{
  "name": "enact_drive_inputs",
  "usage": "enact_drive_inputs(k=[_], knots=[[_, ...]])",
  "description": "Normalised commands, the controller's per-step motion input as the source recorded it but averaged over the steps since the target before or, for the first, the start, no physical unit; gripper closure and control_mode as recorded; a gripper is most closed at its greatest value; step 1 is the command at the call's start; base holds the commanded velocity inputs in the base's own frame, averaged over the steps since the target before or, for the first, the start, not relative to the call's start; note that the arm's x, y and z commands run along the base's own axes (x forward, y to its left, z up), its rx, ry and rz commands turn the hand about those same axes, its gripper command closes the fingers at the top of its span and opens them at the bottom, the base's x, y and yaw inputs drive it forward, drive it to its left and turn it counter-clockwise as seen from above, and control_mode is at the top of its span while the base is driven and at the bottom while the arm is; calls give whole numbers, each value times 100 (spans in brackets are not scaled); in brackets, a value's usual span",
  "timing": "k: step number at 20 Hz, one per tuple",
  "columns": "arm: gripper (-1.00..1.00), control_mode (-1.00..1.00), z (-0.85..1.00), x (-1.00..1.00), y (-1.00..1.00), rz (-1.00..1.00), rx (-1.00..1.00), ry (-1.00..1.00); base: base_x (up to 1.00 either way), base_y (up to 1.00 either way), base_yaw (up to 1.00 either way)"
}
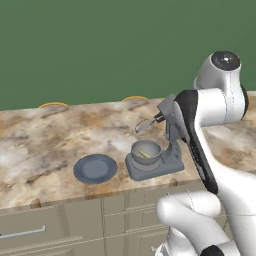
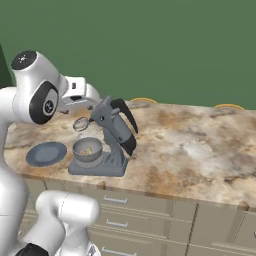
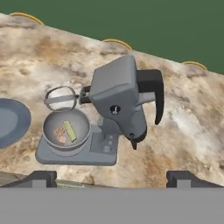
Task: Add butter and sugar cubes to the stand mixer bowl and then turn on the stand mixer to begin making frosting.
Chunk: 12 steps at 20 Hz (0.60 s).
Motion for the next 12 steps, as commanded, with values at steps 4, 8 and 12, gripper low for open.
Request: enact_drive_inputs(k=[4,8,12], knots=[[-100,-100,17,19,0,-23,0,11,0,0,0],[-100,-100,0,29,0,-9,0,8,0,0,0],[-100,-100,-1,30,-2,-2,0,8,0,0,0]])
